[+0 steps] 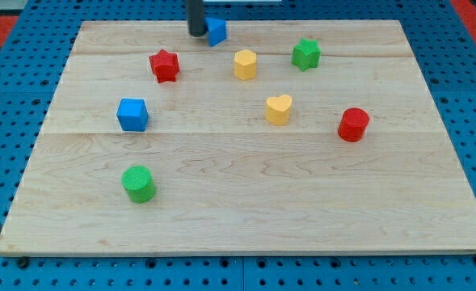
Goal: Point your arm to the center
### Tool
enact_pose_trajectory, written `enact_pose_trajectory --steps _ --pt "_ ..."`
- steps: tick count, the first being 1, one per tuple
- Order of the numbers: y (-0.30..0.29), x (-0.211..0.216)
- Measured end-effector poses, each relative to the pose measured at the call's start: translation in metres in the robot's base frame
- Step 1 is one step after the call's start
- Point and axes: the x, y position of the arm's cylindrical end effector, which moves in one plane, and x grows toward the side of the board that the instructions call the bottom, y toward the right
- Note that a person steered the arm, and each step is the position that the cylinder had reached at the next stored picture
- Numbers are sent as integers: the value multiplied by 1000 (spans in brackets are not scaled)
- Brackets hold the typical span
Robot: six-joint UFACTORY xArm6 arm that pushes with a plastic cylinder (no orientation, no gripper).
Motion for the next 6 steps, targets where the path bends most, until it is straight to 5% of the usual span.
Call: enact_pose_trajectory --steps 2,3,5,6 --pt "31 22" --pt "-37 71" --pt "-2 220" --pt "-4 228"
